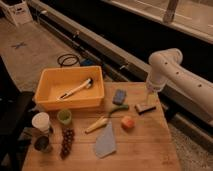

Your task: Place sponge in tray

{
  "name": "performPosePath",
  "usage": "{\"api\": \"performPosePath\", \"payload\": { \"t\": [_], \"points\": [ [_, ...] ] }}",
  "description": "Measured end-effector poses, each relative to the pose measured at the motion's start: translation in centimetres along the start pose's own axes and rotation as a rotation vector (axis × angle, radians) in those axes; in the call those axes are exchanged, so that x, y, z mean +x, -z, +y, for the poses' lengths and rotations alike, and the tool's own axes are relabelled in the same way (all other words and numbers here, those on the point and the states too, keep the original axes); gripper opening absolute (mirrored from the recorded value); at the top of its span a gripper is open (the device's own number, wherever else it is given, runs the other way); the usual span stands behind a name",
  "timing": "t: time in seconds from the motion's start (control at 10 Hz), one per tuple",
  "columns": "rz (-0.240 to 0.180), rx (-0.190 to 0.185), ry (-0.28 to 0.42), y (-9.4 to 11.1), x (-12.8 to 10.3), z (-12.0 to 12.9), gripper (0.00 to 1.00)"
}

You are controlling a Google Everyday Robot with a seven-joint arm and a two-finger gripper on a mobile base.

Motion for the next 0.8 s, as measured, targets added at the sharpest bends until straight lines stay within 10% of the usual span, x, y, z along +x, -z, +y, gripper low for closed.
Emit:
{"api": "performPosePath", "payload": {
  "t": [0.5, 0.8],
  "points": [
    [-0.02, -0.007, -0.033, -0.6, -1.3, -2.0, 0.65],
    [-0.041, -0.061, -0.244, -1.9, 0.9, -2.6, 0.65]
  ]
}}
